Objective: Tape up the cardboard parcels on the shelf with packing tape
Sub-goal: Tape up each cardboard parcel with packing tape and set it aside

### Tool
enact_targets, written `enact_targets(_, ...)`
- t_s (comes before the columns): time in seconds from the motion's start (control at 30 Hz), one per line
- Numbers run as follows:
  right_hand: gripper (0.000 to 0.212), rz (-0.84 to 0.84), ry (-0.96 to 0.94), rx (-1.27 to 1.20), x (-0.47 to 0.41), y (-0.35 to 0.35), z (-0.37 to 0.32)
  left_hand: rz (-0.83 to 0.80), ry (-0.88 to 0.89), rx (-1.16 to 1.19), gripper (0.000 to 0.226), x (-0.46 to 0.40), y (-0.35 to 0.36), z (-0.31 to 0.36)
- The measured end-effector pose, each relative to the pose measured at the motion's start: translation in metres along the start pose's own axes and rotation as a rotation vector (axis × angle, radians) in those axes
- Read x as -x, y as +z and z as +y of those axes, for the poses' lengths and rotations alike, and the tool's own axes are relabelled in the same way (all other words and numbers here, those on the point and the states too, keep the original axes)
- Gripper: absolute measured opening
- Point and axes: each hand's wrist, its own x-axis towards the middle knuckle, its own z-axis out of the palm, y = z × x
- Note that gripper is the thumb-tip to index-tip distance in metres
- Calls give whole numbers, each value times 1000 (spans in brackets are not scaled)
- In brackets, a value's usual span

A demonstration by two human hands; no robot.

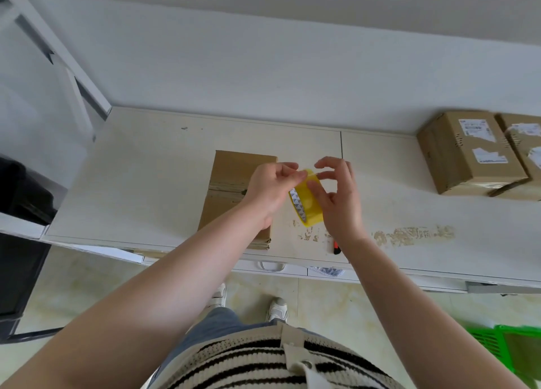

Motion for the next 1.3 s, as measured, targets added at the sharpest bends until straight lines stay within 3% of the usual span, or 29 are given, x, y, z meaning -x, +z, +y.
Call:
enact_targets(0.17,11,3,-70,103,0,-1,2,-12,92,-172,14,-2,-2,6)
enact_targets(0.3,10,13,13,80,-3,4,-6,47,414,-522,14,5,-5,2)
enact_targets(0.4,17,37,149,-3,-10,8,-19,57,475,-543,12,10,-2,-2)
enact_targets(0.53,17,60,303,-121,-15,6,-24,42,490,-501,39,6,-9,1)
enact_targets(0.67,21,49,332,-154,-17,5,-26,-62,612,-618,13,-2,-15,-2)
enact_targets(0.87,13,40,361,-165,-16,5,-22,-18,304,-291,4,-10,-9,-7)
enact_targets(0.97,6,109,408,-253,-17,-5,-13,21,68,-1,13,-11,-7,-6)
enact_targets(1.03,18,45,462,-148,-20,-13,1,13,-100,249,13,-8,-9,-1)
enact_targets(1.1,30,-90,643,-204,-19,-16,8,-1,-199,401,24,-6,-9,3)
enact_targets(1.17,35,-156,810,-409,-15,-15,7,-10,-256,455,30,-7,-7,5)
enact_targets(1.3,31,-166,791,-554,-16,-20,6,-99,-339,498,16,-14,-13,9)
